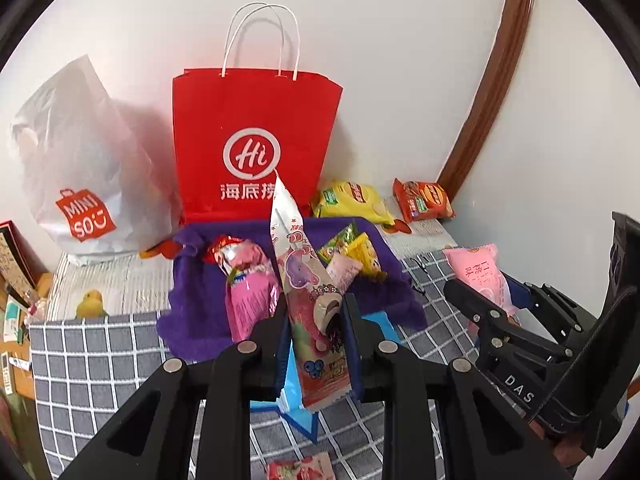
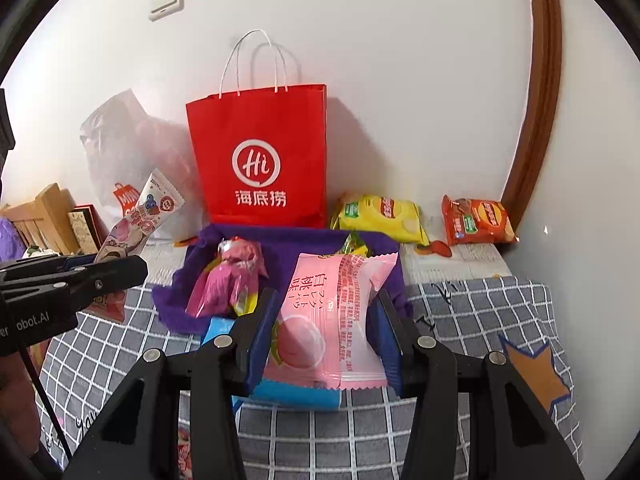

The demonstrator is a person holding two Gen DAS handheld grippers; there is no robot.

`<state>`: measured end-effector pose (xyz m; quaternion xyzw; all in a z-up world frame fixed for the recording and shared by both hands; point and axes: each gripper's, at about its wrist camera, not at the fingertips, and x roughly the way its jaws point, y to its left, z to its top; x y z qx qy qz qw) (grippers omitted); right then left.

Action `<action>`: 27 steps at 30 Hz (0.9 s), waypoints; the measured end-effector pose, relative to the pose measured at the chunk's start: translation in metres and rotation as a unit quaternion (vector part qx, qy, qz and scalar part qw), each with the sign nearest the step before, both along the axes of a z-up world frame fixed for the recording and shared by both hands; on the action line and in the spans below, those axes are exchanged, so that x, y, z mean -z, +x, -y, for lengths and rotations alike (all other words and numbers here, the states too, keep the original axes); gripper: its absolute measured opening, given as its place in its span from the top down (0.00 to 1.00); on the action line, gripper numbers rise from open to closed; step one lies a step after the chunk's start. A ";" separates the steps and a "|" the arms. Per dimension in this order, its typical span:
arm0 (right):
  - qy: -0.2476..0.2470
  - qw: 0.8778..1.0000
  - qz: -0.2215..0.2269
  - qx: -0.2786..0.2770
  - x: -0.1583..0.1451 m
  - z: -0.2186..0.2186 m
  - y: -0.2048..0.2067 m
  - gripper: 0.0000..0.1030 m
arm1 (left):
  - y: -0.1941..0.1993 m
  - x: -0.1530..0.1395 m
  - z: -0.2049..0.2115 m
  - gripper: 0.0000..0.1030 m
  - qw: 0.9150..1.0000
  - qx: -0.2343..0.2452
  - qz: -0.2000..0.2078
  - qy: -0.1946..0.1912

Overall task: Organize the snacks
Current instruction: 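Carry the pink candy packet in the right tool while the left tool carries the ice-pop wrapper to the towel, then open the right tool over the towel while the left tool releases the ice-pop wrapper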

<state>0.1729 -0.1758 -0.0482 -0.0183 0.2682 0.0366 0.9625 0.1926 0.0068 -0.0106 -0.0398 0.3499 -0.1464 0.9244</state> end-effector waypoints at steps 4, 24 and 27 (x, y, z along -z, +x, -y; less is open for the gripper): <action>0.006 1.000 -0.004 -0.002 -0.006 0.001 0.019 0.54 | 0.017 0.000 -0.002 0.78 1.000 -0.006 -0.003 -0.001; 0.041 0.997 -0.048 -0.044 -0.001 -0.002 0.137 0.54 | 0.135 0.025 -0.018 0.78 0.998 -0.036 -0.039 -0.018; 0.035 0.995 -0.064 -0.064 0.021 -0.006 0.154 0.54 | 0.148 0.044 -0.019 0.78 0.998 -0.031 -0.055 -0.020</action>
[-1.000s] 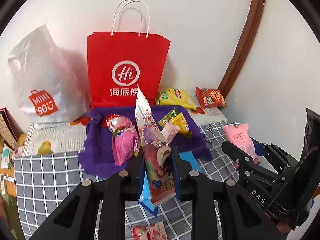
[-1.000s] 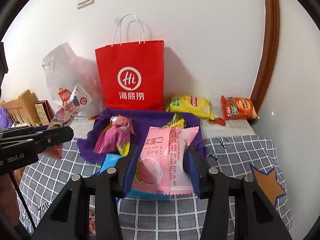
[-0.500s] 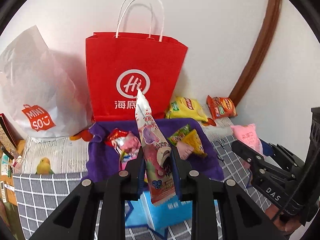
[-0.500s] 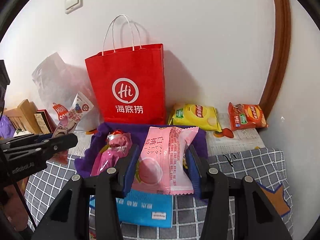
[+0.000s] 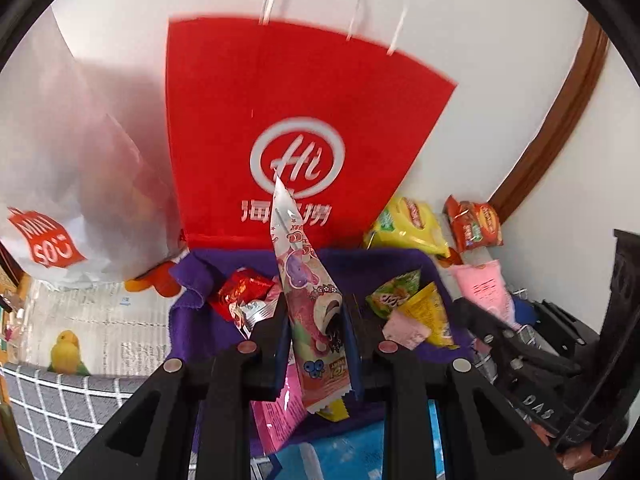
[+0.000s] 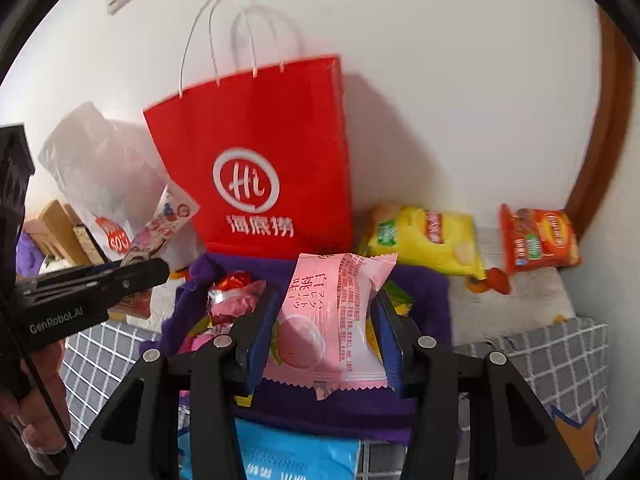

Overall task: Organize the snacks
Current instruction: 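Open the right tool over the towel while the left tool releases the ice-pop wrapper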

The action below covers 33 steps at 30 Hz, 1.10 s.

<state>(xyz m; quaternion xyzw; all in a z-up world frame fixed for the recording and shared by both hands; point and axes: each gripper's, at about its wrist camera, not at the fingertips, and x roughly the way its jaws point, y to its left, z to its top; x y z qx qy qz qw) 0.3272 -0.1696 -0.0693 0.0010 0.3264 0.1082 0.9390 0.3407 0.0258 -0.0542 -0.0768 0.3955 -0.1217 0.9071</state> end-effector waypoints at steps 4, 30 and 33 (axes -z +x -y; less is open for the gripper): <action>-0.012 0.999 -0.051 -0.013 0.038 -0.005 0.027 0.54 | 0.019 0.022 0.000 0.78 0.999 0.003 -0.034 0.005; -0.022 0.994 -0.101 -0.020 0.066 -0.003 0.043 0.38 | 0.034 0.060 0.016 0.77 0.996 0.014 -0.083 0.027; -0.015 0.996 -0.089 -0.018 0.055 0.002 0.037 0.38 | 0.034 0.060 0.018 0.77 0.996 0.018 -0.083 0.031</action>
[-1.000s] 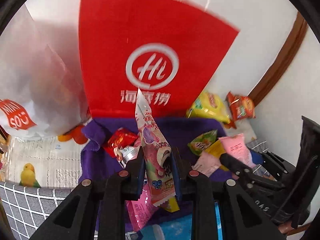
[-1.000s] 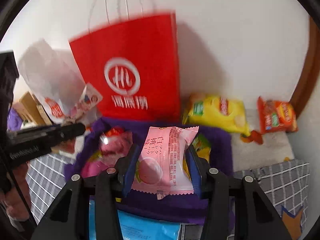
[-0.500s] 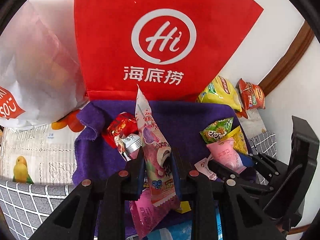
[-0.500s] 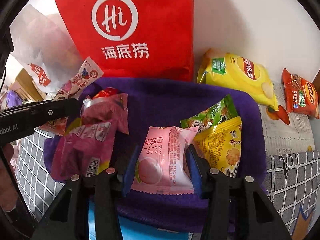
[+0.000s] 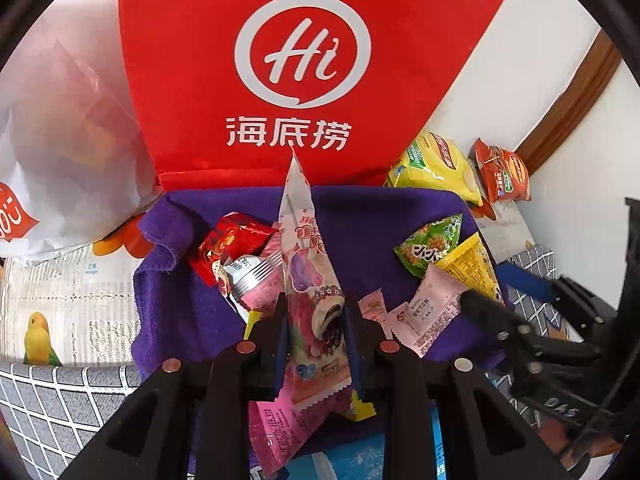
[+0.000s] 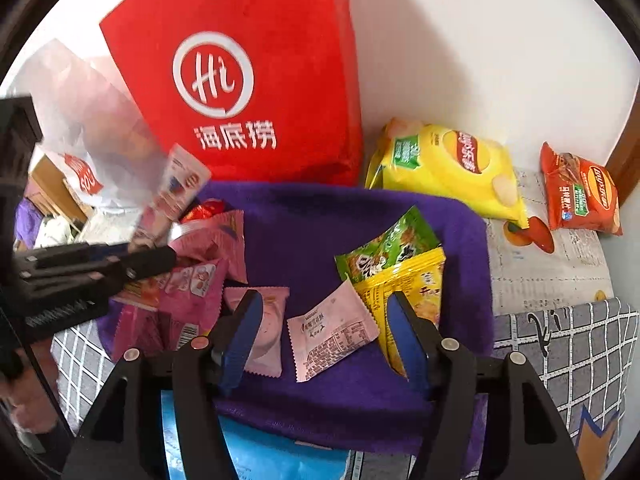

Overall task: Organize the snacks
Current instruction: 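Open the right tool over the towel while the left tool releases the ice-pop wrapper, then move both open tools back down toward the remaining snacks on the cover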

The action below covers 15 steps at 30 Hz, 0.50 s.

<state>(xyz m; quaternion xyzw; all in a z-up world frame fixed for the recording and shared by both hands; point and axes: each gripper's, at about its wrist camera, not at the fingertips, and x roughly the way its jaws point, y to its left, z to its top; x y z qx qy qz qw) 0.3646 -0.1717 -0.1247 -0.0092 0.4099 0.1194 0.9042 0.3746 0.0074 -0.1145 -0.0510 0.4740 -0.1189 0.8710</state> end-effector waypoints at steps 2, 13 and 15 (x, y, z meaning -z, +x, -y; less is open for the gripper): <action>-0.003 1.000 0.012 0.002 -0.007 0.001 -0.004 0.38 | -0.001 -0.002 0.002 0.76 1.000 0.004 0.003 0.002; 0.024 0.998 0.051 0.041 -0.043 0.014 -0.037 0.38 | -0.027 -0.044 -0.007 0.46 0.999 0.015 0.044 -0.025; 0.023 0.997 0.051 0.049 -0.049 0.015 -0.048 0.38 | -0.035 -0.054 -0.009 0.46 0.998 0.022 0.054 -0.032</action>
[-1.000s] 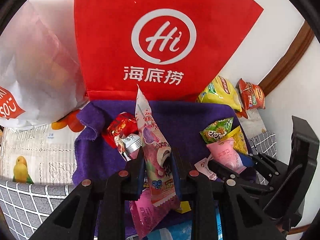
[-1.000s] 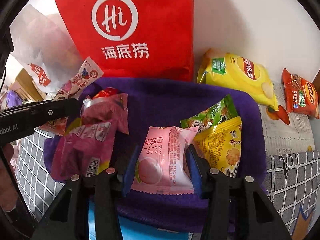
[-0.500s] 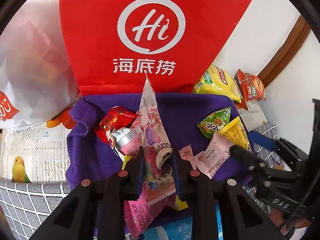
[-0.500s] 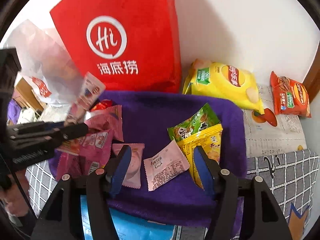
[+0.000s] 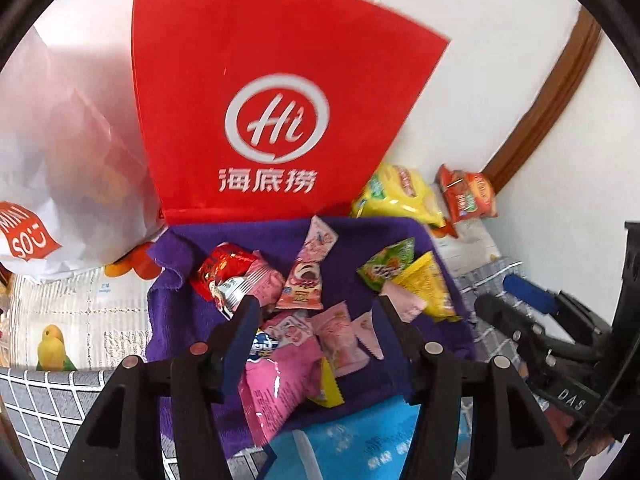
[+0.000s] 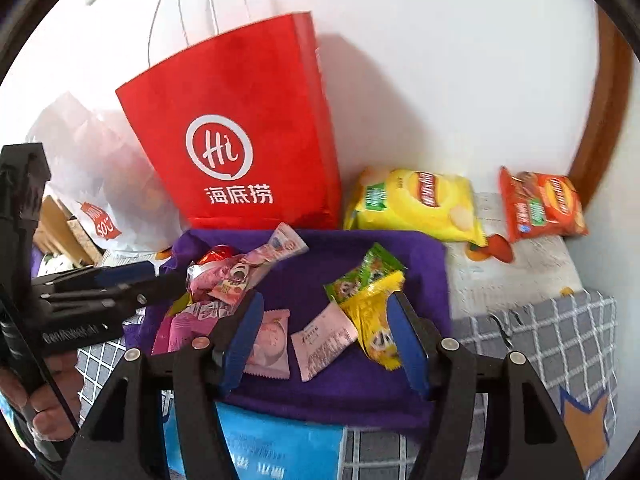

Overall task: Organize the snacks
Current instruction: 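Move both open tools back down toward the remaining snacks on the cover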

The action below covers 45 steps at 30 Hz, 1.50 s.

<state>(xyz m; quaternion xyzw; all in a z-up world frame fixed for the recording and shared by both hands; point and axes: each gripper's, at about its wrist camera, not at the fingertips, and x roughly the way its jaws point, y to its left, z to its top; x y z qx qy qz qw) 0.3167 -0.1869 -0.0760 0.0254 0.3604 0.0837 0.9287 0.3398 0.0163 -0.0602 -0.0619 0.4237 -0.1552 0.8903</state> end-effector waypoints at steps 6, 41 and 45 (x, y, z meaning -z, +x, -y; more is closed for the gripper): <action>0.011 1.000 0.016 0.025 -0.014 0.008 -0.048 0.38 | -0.032 -0.031 0.004 0.46 1.000 0.002 0.023 0.008; 0.002 1.000 0.002 -0.016 0.073 -0.056 -0.236 0.47 | -0.231 -0.024 -0.069 0.38 0.996 -0.048 0.063 0.036; 0.006 0.999 -0.011 -0.044 0.092 -0.069 -0.245 0.47 | -0.234 -0.009 -0.077 0.38 0.996 -0.062 0.051 0.040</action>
